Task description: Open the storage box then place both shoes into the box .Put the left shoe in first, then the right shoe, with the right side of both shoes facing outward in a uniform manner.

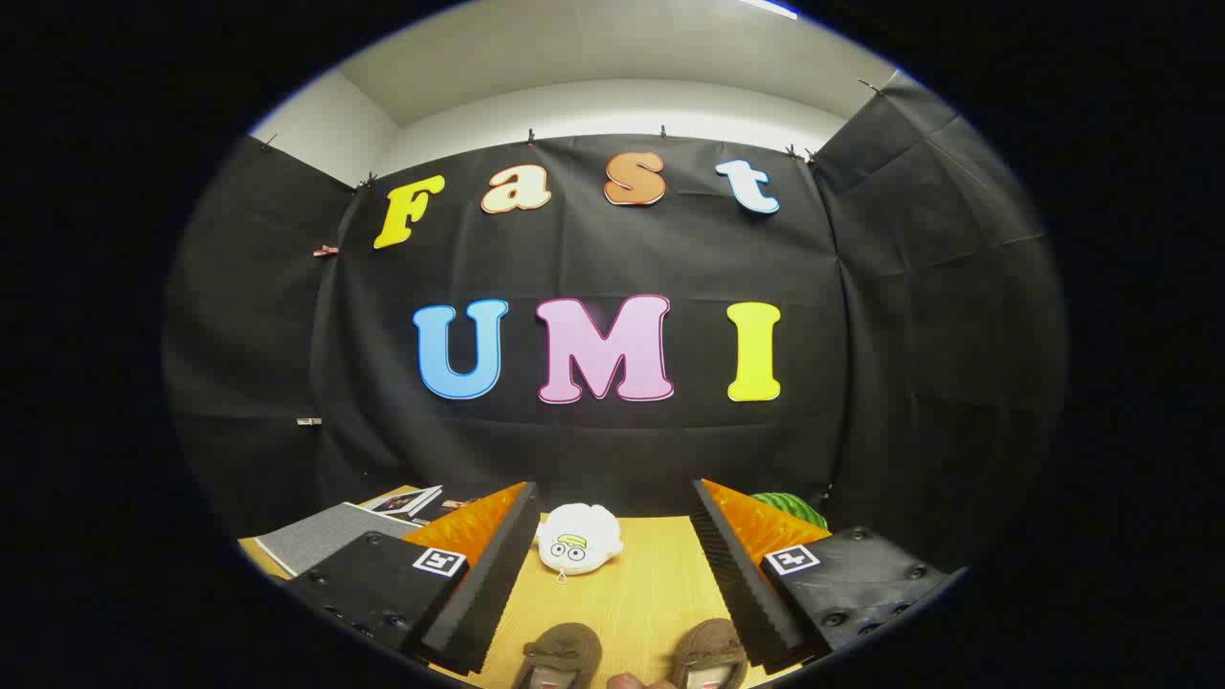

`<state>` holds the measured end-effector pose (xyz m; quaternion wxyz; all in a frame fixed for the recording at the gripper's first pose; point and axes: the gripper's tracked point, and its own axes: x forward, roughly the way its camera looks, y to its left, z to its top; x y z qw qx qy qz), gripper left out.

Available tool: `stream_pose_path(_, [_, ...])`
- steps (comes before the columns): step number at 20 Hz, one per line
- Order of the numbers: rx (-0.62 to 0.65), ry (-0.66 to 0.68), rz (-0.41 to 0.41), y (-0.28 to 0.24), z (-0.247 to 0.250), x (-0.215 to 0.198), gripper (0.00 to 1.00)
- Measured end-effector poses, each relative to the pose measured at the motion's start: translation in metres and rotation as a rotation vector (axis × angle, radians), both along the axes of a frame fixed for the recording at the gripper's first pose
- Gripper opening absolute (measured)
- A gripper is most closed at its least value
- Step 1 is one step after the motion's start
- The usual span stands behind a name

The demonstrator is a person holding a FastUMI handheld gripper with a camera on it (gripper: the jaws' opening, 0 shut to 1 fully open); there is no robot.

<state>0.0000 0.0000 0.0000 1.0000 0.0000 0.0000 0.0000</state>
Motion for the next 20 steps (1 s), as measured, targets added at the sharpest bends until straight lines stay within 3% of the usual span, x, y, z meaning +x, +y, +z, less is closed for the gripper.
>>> stream_pose_path(14, [0.044,0.041,-0.080,-0.028,-0.036,0.026,0.98])
stream_pose_path(20, [0.050,0.091,-0.060,-0.019,-0.057,0.042,0.98])
